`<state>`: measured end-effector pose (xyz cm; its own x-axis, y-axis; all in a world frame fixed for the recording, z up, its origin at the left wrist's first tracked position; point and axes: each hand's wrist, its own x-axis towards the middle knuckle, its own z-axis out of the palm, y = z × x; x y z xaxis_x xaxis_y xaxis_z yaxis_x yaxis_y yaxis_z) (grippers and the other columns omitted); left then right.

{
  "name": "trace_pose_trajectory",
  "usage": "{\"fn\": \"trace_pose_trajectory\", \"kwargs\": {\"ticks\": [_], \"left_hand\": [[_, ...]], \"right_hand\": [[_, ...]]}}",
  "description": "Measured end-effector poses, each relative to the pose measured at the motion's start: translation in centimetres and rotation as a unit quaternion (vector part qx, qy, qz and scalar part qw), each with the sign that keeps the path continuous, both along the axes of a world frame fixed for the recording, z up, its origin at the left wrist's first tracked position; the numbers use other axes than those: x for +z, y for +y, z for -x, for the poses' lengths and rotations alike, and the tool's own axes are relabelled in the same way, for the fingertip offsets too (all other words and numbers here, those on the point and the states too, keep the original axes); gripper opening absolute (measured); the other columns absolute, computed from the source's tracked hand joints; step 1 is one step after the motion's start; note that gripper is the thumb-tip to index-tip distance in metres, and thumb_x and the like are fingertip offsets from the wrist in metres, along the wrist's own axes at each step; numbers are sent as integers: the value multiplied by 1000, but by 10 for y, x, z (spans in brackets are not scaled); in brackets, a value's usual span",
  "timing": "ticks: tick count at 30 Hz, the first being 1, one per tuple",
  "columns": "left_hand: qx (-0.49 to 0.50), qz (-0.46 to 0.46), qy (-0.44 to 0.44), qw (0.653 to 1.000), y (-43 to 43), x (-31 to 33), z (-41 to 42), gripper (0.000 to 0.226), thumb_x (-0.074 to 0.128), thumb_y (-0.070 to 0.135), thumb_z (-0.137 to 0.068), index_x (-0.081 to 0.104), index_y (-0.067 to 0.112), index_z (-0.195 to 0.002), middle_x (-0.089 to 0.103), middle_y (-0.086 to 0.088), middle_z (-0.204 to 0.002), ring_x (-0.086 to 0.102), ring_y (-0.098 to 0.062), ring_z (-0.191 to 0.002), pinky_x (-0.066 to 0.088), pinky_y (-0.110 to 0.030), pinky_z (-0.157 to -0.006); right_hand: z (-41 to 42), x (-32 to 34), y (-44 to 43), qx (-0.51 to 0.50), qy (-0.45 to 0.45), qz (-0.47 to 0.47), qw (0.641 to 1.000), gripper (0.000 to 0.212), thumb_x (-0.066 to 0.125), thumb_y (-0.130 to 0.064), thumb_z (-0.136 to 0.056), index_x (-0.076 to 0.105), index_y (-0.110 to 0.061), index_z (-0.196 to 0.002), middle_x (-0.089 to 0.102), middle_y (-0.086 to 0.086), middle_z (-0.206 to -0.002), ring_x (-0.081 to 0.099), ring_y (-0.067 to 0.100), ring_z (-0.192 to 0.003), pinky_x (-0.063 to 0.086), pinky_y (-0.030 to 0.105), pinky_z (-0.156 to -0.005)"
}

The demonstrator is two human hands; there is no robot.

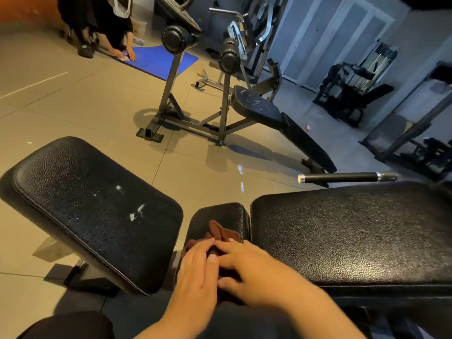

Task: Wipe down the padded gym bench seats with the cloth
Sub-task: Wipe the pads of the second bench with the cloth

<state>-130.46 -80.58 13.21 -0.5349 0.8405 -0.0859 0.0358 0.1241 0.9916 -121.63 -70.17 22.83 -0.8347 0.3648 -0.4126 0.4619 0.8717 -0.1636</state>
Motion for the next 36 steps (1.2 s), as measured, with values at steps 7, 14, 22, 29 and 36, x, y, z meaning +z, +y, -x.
{"fn": "trace_pose_trajectory", "kwargs": {"ticks": [7, 14, 22, 29, 36], "left_hand": [[-16, 171, 236, 957, 38, 1, 3, 60, 11, 50, -103, 8, 27, -159, -2, 12, -166, -9, -7, -151, -5, -40, -124], [-30, 171, 270, 947, 81, -13, 30, 62, 16, 57, -102, 2, 34, -158, -5, 10, -166, -8, -14, -153, 1, -44, -125], [-54, 143, 260, 953, 28, -24, 18, 55, 20, 52, -103, 2, 44, -155, -8, 27, -158, -12, -1, -149, 4, -36, -125], [-83, 119, 291, 946, 108, -10, 39, 58, 21, 62, -98, 11, 50, -154, 2, 19, -164, -5, -9, -152, 0, -47, -124], [-121, 77, 280, 949, 49, -19, 27, 52, 23, 57, -102, 6, 55, -151, -4, 26, -162, -14, 2, -148, 3, -39, -126]], "right_hand": [[-12, 3, 31, -60, 57, -231, 969, 60, 18, -43, -101, 33, -24, -157, 26, -6, -165, 12, 11, -154, -7, 33, -122], [-7, 2, 40, -39, 11, -208, 977, 95, -16, -50, -76, 19, -24, -161, 12, -7, -169, -7, 10, -155, -14, 34, -122], [-5, 14, 29, -80, 41, -150, 985, 60, 21, -34, -104, 4, -26, -162, 7, -9, -169, -19, -4, -141, -20, 24, -116], [-6, 3, 33, -103, 86, -142, 981, 62, 29, -21, -103, 7, -18, -162, 12, -4, -168, -3, 7, -154, -10, 25, -123], [-6, -1, 33, -79, 50, -172, 981, 66, 16, -35, -97, 10, -18, -161, 10, 0, -169, -5, 13, -155, -8, 32, -125]]}}
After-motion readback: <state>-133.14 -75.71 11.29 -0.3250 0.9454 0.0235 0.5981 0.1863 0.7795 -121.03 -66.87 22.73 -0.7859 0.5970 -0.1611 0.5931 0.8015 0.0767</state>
